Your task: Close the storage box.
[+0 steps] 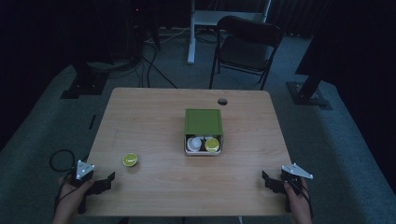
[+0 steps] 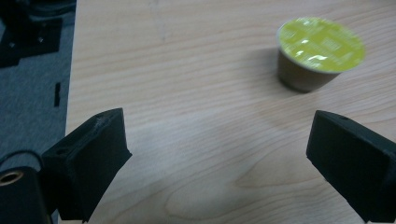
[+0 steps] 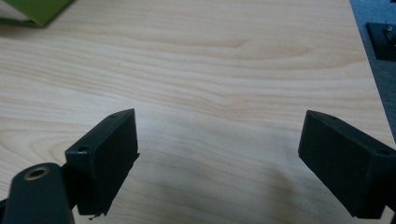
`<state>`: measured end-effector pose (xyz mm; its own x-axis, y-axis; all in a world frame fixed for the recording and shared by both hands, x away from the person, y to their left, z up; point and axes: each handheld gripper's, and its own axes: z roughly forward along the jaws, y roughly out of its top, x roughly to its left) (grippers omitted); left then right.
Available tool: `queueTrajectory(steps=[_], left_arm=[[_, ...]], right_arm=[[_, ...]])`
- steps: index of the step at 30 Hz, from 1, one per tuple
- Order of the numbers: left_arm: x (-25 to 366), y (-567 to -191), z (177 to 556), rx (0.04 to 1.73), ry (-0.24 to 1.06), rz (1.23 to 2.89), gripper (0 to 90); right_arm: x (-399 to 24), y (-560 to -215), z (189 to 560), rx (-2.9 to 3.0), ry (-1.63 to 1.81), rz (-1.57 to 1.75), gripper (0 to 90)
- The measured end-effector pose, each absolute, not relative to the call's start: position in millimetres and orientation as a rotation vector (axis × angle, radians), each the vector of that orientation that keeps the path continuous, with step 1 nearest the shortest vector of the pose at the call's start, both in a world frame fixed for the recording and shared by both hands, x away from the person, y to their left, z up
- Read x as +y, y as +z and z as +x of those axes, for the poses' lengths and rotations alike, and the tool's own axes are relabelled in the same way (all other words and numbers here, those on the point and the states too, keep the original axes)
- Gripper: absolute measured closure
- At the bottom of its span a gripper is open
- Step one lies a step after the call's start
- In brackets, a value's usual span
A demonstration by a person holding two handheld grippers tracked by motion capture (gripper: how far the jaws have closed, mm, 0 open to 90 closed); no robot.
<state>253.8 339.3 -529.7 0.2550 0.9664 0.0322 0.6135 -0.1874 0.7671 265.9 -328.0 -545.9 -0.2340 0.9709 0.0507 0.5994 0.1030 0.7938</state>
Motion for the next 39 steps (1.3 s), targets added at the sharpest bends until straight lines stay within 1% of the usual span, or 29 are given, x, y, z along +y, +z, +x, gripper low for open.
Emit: queueTrajectory(steps=[2, 12, 19, 25, 35, 36, 39], left_arm=[[340.1, -531.3, 254.9, 1.466, 0.731, 1.882, 5.6], [335.5, -541.6, 257.5, 1.487, 0.72, 1.899, 5.6], [331.2, -543.8, 259.5, 1.507, 0.736, 1.896, 5.6], [329.4, -544.8, 262.2, 1.523, 0.736, 1.926, 5.6], [326.4, -545.7, 266.9, 1.524, 0.678, 1.944, 5.6], [326.8, -546.1, 267.6, 1.521, 0.638, 1.943, 5.6], [327.1, -546.2, 268.0, 1.522, 0.632, 1.942, 5.6]], right_arm=[[-328.4, -547.7, 266.4, 1.889, 0.945, 1.542, 11.7], [-326.9, -550.2, 268.9, 1.839, 0.809, 1.636, 11.6], [-325.4, -550.8, 270.1, 1.815, 0.783, 1.685, 11.6], [-318.8, -550.9, 270.5, 1.813, 0.785, 1.696, 11.6], [-316.6, -551.1, 271.9, 1.783, 0.775, 1.729, 11.0], [-316.7, -551.1, 271.9, 1.781, 0.775, 1.731, 11.0], [-316.3, -551.3, 272.5, 1.772, 0.775, 1.737, 11.0]])
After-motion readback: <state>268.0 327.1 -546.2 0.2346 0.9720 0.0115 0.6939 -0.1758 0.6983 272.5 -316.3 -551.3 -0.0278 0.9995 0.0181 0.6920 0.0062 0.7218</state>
